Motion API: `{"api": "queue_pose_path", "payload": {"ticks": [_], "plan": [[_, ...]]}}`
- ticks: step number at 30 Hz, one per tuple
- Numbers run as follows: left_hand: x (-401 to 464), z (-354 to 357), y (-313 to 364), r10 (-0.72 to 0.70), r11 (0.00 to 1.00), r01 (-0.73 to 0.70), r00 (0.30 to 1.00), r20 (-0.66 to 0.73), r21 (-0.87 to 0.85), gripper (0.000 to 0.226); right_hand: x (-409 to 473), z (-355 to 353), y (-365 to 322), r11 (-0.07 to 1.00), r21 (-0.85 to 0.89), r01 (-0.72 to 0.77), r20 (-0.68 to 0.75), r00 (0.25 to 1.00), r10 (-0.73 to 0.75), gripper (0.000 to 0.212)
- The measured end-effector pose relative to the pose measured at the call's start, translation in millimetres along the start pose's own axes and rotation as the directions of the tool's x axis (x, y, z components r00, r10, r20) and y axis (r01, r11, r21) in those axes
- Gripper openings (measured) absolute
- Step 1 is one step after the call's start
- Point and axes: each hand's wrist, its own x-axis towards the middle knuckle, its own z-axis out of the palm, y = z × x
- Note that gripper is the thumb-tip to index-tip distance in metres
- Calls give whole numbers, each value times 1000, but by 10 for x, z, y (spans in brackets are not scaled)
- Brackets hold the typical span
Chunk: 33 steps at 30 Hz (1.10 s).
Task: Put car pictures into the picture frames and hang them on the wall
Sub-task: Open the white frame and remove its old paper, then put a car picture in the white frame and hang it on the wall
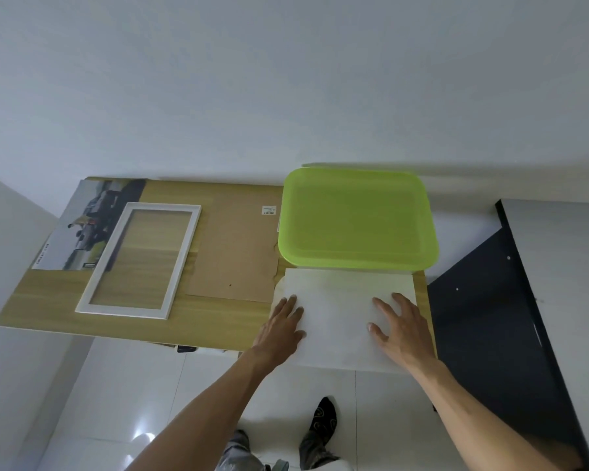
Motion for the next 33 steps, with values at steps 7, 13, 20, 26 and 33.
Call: {"api": "queue_pose_path", "payload": {"ticks": [7,13,20,26,33], "plan": [[0,-2,-19,15,1000,-16,1000,-7,-9,59,-7,51,-15,1000,-3,6,-26,1000,-6,59],[-48,-184,-69,51,998,-59,984,-173,-38,55,30,110,-204,985,37,167,-231,961,-155,57],[-97,-553,-427,-27,996,4,961,-275,-85,51,275,44,-956,932,71,354,-296,900,-320,53],[-178,-893,-1100,-57,997,40,950,-308,-59,49,514,55,-1826,901,101,423,-305,875,-377,52],[-208,-1442,-2139,-50,998,36,942,-332,-46,47,814,245,-3130,884,137,447,-282,873,-398,49]]}}
